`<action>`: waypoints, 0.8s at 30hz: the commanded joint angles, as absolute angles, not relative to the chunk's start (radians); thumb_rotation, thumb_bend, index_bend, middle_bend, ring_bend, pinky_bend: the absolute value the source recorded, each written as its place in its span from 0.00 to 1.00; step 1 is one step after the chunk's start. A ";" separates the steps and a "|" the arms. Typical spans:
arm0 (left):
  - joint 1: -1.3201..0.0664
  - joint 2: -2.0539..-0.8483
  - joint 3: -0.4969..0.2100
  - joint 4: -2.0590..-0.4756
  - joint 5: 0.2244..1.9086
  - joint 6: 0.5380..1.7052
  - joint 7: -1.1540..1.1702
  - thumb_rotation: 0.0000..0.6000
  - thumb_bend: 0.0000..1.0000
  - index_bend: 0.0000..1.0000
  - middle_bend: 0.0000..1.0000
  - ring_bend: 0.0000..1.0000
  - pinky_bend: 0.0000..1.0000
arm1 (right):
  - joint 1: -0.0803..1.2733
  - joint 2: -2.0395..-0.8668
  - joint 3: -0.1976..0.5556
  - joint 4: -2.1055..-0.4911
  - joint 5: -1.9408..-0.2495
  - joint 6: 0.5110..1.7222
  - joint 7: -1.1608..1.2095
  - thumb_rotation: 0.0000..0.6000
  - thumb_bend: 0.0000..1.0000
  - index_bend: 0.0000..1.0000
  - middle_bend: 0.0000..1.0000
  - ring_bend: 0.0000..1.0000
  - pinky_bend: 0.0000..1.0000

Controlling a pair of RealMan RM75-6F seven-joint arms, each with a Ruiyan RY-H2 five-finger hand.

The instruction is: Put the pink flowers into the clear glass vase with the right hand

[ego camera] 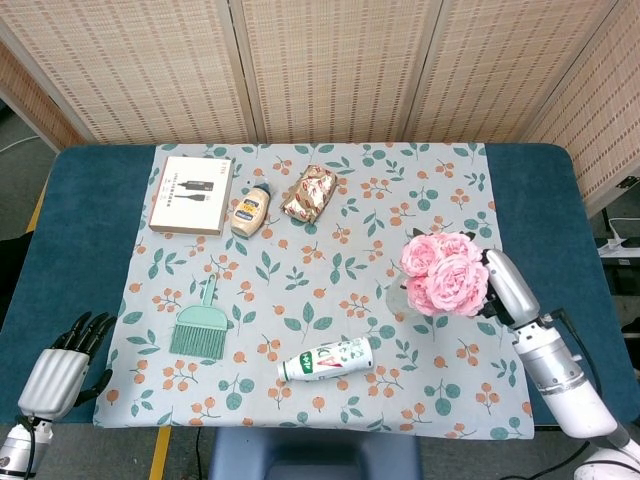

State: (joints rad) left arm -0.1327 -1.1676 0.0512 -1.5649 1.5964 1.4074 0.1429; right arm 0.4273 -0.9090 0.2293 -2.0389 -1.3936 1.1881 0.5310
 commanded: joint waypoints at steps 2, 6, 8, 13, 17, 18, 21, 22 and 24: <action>-0.133 -1.167 0.052 -1.565 1.596 1.407 0.143 1.00 0.35 0.07 0.08 0.01 0.28 | 0.427 -0.912 0.216 -2.012 -1.389 1.160 0.553 1.00 0.58 0.93 1.00 0.98 0.89; -0.132 -1.167 0.051 -1.566 1.596 1.408 0.144 1.00 0.35 0.07 0.08 0.01 0.28 | 0.440 -0.925 0.210 -1.971 -1.375 1.116 0.590 1.00 0.58 0.93 1.00 0.98 0.89; -0.132 -1.167 0.051 -1.566 1.595 1.407 0.144 1.00 0.35 0.07 0.08 0.01 0.28 | 0.447 -0.933 0.209 -1.953 -1.369 1.098 0.607 1.00 0.58 0.93 1.00 0.98 0.89; -0.133 -1.167 0.051 -1.565 1.593 1.404 0.144 1.00 0.35 0.07 0.08 0.01 0.28 | 0.462 -0.949 0.200 -1.901 -1.381 1.056 0.645 1.00 0.55 0.83 1.00 0.97 0.89; -0.134 -1.168 0.052 -1.564 1.593 1.402 0.144 1.00 0.35 0.07 0.08 0.01 0.28 | 0.474 -0.945 0.189 -1.870 -1.402 1.015 0.699 1.00 0.32 0.59 1.00 0.96 0.89; -0.134 -1.168 0.052 -1.564 1.593 1.402 0.144 1.00 0.35 0.07 0.08 0.01 0.28 | 0.476 -0.943 0.187 -1.864 -1.406 1.006 0.711 1.00 0.26 0.51 1.00 0.95 0.89; -0.134 -1.169 0.052 -1.563 1.592 1.400 0.146 1.00 0.35 0.08 0.08 0.01 0.28 | 0.483 -0.940 0.184 -1.844 -1.418 0.990 0.745 1.00 0.13 0.30 1.00 0.94 0.89; -0.134 -1.169 0.052 -1.564 1.590 1.398 0.146 1.00 0.35 0.08 0.09 0.01 0.28 | 0.484 -0.941 0.183 -1.836 -1.424 0.989 0.756 1.00 0.09 0.21 1.00 0.94 0.89; -0.135 -1.169 0.053 -1.566 1.589 1.395 0.147 1.00 0.35 0.08 0.12 0.03 0.28 | 0.482 -0.946 0.182 -1.823 -1.437 0.999 0.779 1.00 0.05 0.07 1.00 0.93 0.89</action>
